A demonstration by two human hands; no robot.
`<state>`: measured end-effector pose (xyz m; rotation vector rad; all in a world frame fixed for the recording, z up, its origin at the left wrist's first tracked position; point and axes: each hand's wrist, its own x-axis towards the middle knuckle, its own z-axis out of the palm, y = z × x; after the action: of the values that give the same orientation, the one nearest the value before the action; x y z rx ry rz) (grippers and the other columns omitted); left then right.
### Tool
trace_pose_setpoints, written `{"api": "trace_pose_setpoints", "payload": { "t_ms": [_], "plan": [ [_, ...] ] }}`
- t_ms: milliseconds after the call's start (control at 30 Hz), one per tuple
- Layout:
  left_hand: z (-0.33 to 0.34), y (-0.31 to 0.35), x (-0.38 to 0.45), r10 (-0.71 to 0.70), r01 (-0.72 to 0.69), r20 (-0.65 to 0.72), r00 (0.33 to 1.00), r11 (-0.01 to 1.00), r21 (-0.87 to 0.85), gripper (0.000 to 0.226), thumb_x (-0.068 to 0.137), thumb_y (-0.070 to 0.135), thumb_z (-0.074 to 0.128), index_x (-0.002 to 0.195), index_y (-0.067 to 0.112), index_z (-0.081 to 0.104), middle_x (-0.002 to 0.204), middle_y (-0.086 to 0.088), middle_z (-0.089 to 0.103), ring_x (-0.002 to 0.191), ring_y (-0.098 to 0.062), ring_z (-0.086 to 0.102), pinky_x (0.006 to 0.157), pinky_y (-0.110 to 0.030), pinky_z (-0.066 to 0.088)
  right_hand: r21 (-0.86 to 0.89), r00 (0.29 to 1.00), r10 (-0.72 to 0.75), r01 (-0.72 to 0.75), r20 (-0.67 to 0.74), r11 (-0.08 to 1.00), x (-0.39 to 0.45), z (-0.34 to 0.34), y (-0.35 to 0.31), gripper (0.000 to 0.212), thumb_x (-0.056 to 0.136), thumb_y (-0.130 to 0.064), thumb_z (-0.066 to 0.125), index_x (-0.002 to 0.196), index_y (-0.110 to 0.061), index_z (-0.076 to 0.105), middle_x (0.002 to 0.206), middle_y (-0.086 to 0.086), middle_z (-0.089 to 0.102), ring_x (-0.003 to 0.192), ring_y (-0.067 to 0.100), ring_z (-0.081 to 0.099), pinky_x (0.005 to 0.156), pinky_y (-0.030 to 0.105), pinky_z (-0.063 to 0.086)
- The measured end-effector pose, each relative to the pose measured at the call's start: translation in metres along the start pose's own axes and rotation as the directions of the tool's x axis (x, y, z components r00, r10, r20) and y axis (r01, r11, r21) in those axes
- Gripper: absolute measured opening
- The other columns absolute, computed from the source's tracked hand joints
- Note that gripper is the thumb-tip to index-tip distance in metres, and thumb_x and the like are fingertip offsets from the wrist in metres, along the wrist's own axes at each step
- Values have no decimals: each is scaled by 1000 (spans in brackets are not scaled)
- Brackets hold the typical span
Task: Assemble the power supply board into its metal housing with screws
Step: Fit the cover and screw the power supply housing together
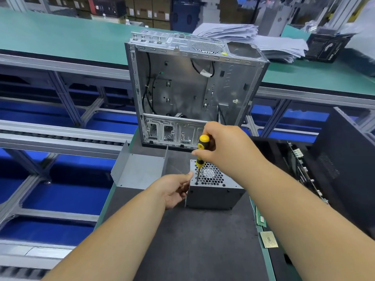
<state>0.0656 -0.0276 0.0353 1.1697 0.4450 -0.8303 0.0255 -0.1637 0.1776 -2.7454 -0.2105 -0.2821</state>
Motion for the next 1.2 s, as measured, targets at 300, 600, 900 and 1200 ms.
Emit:
{"api": "trace_pose_setpoints", "payload": {
  "t_ms": [300, 600, 900, 1200],
  "plan": [
    [3, 4, -6, 61, -57, -15, 998, 982, 181, 32, 94, 23, 64, 66, 17, 50, 41, 10, 49, 34, -2, 43, 58, -23, 29, 37, 987, 53, -48, -154, 998, -13, 31, -6, 21, 91, -33, 62, 89, -23, 43, 73, -7, 50, 68, 19, 51, 55, 33, 41],
    [11, 17, 1, 210, -137, -50, 976, 780, 611, 32, 99, 27, 54, 111, -1, 63, 103, -18, 70, 103, -34, 65, 101, -42, 47, 674, 959, 69, -244, 275, 698, -14, 9, 14, 28, 96, 0, 52, 111, -25, 51, 97, -3, 68, 98, 16, 67, 88, 40, 53],
    [15, 27, 28, 323, 31, -102, 941, 220, 975, 45, 95, 49, 49, 67, 15, 49, 66, -5, 50, 70, -26, 57, 60, -29, 38, 562, 968, -11, -136, 249, 816, -13, -6, 24, 36, 91, 4, 59, 107, -28, 57, 96, -9, 74, 89, 6, 70, 67, 8, 47],
    [24, 26, 42, 183, 190, -262, 948, 339, 921, 26, 91, 31, 55, 88, 7, 66, 57, -11, 48, 46, -23, 46, 42, -25, 32, 574, 974, -72, -65, 213, 817, -13, 3, 28, 27, 87, 0, 67, 98, -24, 60, 93, -8, 74, 91, 8, 70, 85, 26, 54]
  ]
}}
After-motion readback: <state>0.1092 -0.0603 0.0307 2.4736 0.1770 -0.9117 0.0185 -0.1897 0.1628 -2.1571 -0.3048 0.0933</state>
